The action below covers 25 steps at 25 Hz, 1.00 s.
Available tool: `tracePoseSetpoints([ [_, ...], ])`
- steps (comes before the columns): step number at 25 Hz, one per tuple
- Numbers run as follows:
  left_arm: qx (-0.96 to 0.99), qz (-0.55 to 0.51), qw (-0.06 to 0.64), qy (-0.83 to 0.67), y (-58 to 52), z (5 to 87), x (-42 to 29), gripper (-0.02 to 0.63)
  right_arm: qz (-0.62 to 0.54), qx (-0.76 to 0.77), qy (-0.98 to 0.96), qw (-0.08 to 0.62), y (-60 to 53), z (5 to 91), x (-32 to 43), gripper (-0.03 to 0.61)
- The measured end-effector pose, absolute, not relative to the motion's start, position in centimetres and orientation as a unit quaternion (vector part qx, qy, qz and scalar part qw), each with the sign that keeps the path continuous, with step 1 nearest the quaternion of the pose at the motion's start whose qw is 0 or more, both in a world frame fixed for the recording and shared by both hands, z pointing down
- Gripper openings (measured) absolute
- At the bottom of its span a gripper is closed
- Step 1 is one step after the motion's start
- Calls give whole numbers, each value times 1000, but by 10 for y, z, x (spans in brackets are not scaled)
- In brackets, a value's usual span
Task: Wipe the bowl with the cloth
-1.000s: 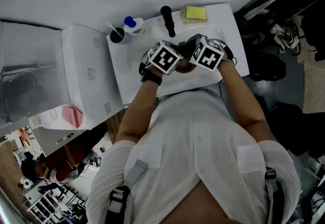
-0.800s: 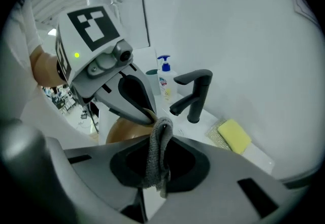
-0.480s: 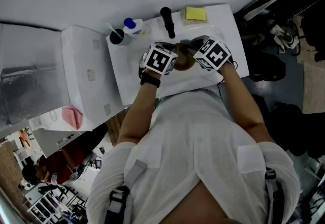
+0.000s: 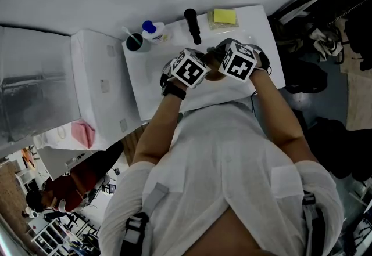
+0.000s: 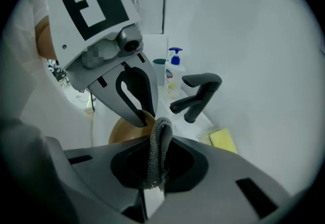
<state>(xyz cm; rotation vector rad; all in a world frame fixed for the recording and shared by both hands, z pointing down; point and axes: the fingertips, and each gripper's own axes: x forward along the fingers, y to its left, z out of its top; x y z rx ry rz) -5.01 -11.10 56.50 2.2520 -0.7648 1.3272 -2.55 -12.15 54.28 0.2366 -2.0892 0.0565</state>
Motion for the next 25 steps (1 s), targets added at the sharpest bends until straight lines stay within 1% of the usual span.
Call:
tracePoseSetpoints([
  [3,804,502,191,-255,-114,565,-46,64,7,90,-860,502,-120,541,-31,48],
  [5,802,510,184,-253,-118,565,-46,59,22,89,-868,489,-118,538,-36,48],
  [7,800,517,173,-251,-120,565,-45,34,41,88,-875,474,-115,535,-40,48],
  [9,799,523,169,-246,-118,566,-45,24,53,88,-880,463,-114,535,-40,49],
  [12,799,521,176,-244,-114,569,-46,18,90,94,-895,426,-117,535,-38,54],
  [17,803,509,187,-247,-116,565,-48,17,196,116,-909,349,-124,524,-30,55],
  [21,792,519,195,-256,-116,572,-59,17,246,142,-909,304,-135,517,-16,54],
  [25,789,507,217,-271,-119,574,-69,17,222,140,-903,339,-139,524,-2,55],
])
